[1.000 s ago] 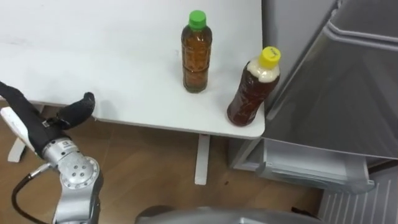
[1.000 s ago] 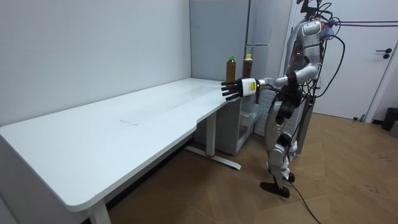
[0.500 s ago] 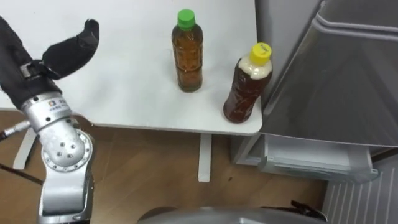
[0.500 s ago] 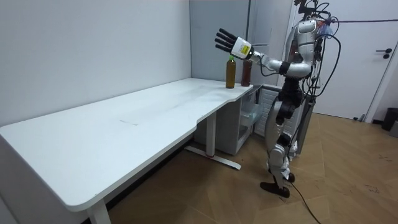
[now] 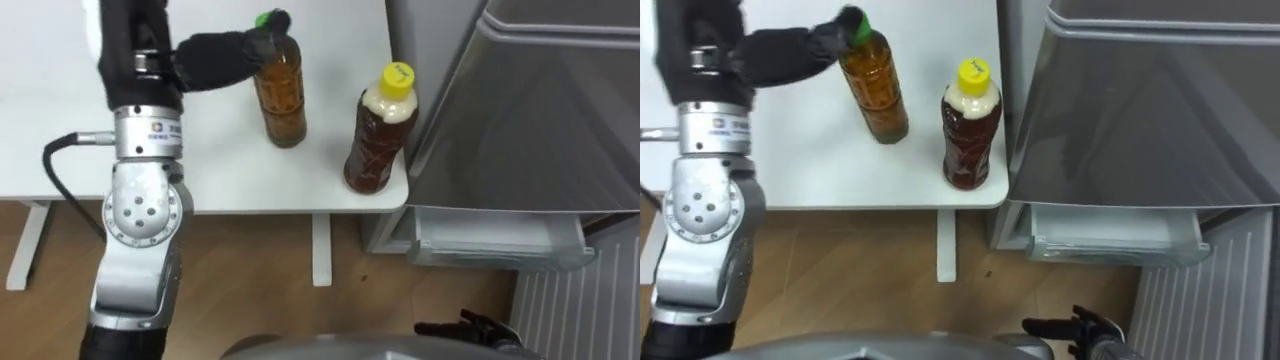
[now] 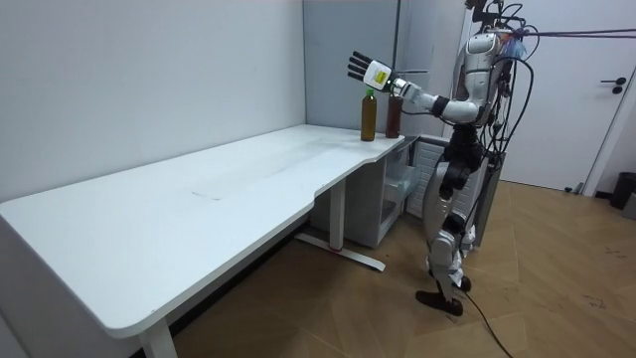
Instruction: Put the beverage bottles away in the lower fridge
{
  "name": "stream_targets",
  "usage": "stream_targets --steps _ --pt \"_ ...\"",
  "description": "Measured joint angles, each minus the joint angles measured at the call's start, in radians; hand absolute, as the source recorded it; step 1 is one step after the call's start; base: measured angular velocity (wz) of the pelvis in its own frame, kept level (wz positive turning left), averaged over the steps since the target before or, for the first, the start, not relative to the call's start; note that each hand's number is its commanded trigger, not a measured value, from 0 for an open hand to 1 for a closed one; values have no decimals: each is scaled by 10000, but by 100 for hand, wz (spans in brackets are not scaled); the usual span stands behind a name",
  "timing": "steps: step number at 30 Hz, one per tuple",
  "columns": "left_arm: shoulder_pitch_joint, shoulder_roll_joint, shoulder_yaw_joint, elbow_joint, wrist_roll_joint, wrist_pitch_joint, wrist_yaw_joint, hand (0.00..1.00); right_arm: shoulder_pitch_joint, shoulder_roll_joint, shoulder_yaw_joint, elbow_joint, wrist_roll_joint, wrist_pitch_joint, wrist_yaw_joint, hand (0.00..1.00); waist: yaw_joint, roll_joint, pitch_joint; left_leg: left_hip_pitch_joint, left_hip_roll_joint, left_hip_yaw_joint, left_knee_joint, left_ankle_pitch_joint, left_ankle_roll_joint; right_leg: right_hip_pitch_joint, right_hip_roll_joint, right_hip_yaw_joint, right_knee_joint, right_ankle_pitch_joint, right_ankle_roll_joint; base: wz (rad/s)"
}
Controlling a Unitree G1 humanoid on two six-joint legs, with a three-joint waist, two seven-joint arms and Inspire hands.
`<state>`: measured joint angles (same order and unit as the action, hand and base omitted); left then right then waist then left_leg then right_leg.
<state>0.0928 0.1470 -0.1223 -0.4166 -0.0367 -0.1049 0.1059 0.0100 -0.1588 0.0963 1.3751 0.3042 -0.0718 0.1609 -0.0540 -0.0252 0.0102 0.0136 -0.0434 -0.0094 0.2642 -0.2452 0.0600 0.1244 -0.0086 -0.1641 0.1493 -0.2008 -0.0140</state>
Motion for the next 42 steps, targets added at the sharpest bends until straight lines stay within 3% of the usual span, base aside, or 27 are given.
stream_targets --steps 4,11,14,18,23,29,38,42 --pt "-163 9 -40 -2 -842 226 -1022 0 -11 0 0 -32 4 0 36 0 -192 10 -9 -4 -1 13 22 0 1 -50 -9 36 10 0 0 -1" --pt "-198 57 -325 -186 -918 539 -2215 0 -89 -33 5 -42 -39 82 34 0 -304 110 -62 -31 10 23 30 -1 1 -48 12 135 17 0 0 0" --pt "-524 56 -471 -186 -1001 735 -2776 0 -107 -45 7 -37 -40 85 37 0 -353 147 -60 -56 20 36 25 -3 -2 -43 23 168 32 0 -1 0" --pt "-912 50 -623 -187 -1499 779 -3356 0 -95 -121 21 -37 -37 92 37 0 -363 254 -116 -21 18 82 23 -3 -1 -45 20 221 34 0 0 -2" --pt "-963 15 -698 -194 -1689 889 -3773 0 -90 -142 33 -37 -38 94 10 0 -366 288 -126 -8 31 115 26 -3 -1 -49 28 247 31 0 -1 -1" --pt "-961 50 -917 -193 -1728 996 -4267 0 -202 -166 423 -35 -38 93 -71 0 -351 210 -71 -1 39 148 25 -3 -1 -43 28 259 32 0 -1 0" --pt "-960 87 -1205 -180 -2062 1005 -4676 0 -238 -170 594 -14 -30 111 -86 0 -294 180 -49 8 86 240 20 -6 -7 -51 54 296 34 4 -7 -1" --pt "-922 157 -1203 -152 -2063 1033 -4699 0 -280 -169 593 -24 -19 305 -85 0 -241 151 -21 83 118 302 -49 -2 -22 -46 80 348 34 14 -23 -5"
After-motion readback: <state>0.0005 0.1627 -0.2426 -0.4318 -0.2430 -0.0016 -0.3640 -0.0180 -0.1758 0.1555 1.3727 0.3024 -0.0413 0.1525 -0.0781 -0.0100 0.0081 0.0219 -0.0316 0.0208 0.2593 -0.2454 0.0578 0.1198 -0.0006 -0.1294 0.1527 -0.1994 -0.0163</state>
